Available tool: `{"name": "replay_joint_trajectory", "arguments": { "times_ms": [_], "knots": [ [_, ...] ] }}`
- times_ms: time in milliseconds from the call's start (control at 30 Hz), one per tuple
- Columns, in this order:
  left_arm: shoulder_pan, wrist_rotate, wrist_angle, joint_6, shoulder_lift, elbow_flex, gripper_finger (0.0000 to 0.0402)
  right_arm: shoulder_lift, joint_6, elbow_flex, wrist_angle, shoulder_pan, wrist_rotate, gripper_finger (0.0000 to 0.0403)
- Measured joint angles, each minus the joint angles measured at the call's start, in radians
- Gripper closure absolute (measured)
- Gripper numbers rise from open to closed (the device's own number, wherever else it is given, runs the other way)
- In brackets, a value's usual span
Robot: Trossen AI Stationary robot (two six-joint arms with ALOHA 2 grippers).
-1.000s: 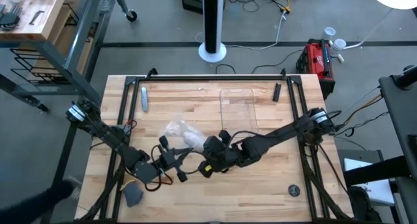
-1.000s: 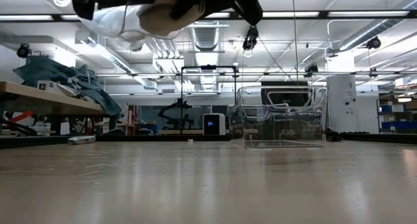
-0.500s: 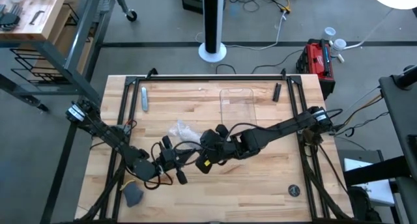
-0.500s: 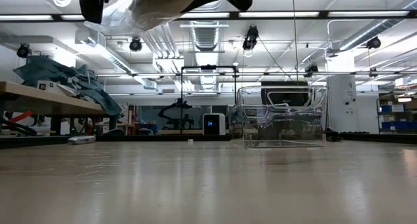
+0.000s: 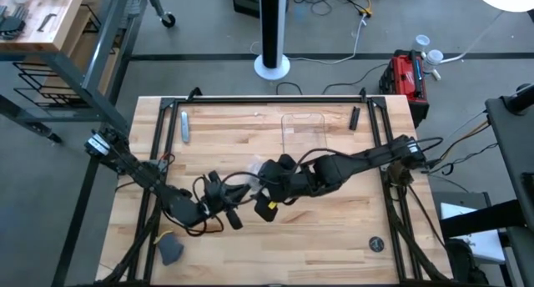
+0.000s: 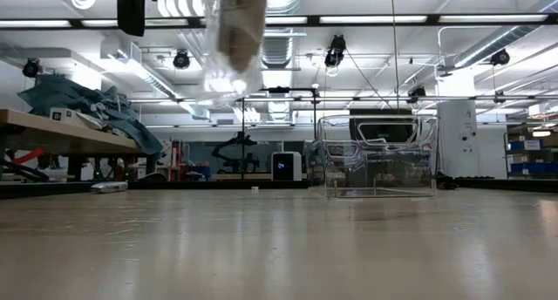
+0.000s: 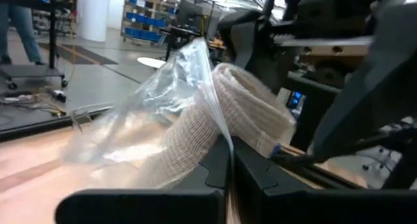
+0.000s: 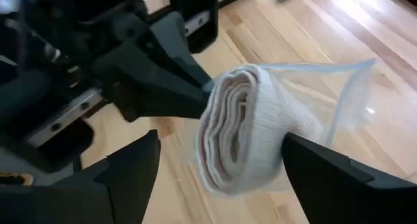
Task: Roll bandage
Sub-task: Put the rolled brown bandage into the transparent zip bag, then close the transparent zip bag
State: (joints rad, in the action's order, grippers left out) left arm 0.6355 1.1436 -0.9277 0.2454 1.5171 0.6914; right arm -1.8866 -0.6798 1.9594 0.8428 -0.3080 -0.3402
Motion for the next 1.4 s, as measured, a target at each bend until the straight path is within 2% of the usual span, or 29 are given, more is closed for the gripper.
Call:
{"name": "replay_joint_trajectory", "arguments": {
  "times_ms": [133,333,600,667,767,833,933,1200,1400],
  "knots": [
    [-0.001,-0.016,-0.072,0.000,-0.010,0.000,0.0402,0.000,0.000,0.057,0.070,-0.002,0.002,0.0096],
    [-0.003,-0.138,-0.163,0.005,-0.029,0.000,0.0401,0.000,0.004,0.115,0.130,-0.006,0.006,0.0111],
    [-0.006,-0.146,-0.180,0.005,-0.061,-0.012,0.0401,0.000,-0.004,0.196,0.279,-0.039,0.003,0.0134],
    [-0.012,-0.208,-0.209,0.059,-0.072,-0.034,0.0401,0.001,-0.006,0.211,0.288,-0.049,0.000,0.0139],
    [-0.023,-0.389,-0.357,0.111,-0.079,-0.075,0.0401,0.001,0.001,0.229,0.314,-0.065,-0.001,0.0145],
    [-0.023,-0.466,-0.418,0.106,-0.078,-0.095,0.0401,0.001,0.002,0.232,0.333,-0.074,-0.005,0.0149],
    [-0.029,-0.477,-0.379,0.109,-0.079,-0.136,0.0401,0.001,0.039,0.232,0.368,-0.093,-0.051,0.0156],
    [-0.051,-0.478,-0.403,0.274,-0.079,-0.277,0.0401,0.000,0.153,0.170,0.415,-0.193,-0.191,0.0175],
    [-0.051,-0.481,-0.389,0.339,-0.079,-0.328,0.0401,-0.067,0.363,0.090,0.376,-0.249,-0.212,0.0186]
  ]
}}
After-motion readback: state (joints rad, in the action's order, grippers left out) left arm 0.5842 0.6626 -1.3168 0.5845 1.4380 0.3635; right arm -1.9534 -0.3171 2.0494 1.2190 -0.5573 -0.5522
